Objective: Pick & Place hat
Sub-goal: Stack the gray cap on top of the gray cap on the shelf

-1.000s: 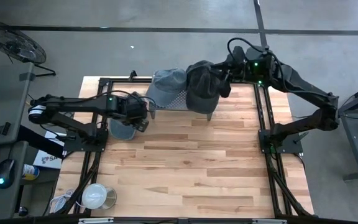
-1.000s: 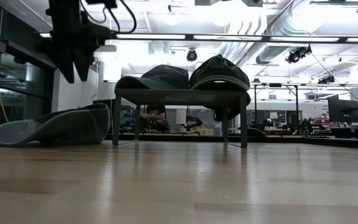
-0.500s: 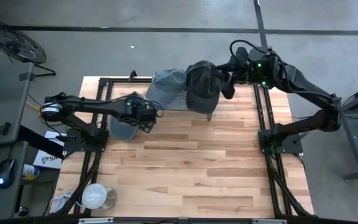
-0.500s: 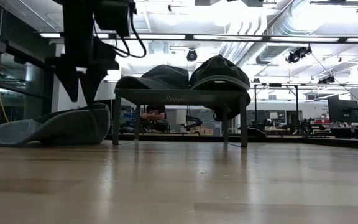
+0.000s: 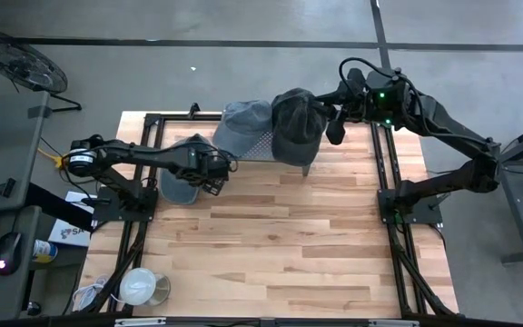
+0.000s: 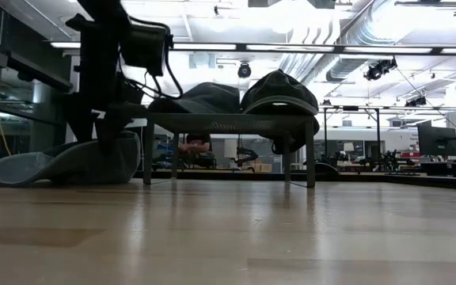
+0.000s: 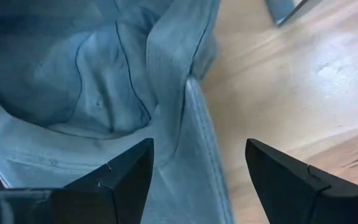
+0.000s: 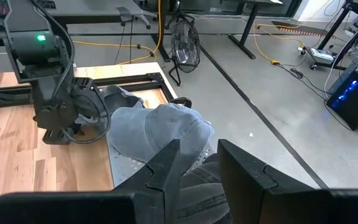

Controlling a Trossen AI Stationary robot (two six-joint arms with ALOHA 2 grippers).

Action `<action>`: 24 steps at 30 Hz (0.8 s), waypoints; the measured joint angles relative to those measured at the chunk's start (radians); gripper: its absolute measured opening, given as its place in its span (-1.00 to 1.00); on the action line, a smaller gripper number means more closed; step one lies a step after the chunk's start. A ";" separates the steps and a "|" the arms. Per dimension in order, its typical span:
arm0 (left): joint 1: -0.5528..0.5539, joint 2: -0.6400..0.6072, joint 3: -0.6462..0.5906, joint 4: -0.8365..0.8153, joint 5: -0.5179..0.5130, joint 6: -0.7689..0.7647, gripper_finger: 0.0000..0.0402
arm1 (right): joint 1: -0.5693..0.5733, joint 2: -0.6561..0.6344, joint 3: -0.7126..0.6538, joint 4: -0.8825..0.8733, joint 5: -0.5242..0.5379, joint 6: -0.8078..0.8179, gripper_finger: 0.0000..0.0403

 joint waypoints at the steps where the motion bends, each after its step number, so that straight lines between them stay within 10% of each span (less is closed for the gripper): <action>1: 0.001 0.000 -0.004 -0.001 0.005 0.000 0.21 | 0.000 0.000 0.000 0.000 0.000 -0.001 -0.51; 15: -0.009 -0.002 -0.010 -0.097 0.122 0.070 -0.91 | 0.001 0.000 0.000 0.043 0.016 -0.047 -0.51; 24: -0.094 -0.022 -0.008 -0.129 0.196 0.197 -0.96 | 0.001 0.000 0.000 0.078 0.030 -0.018 -0.51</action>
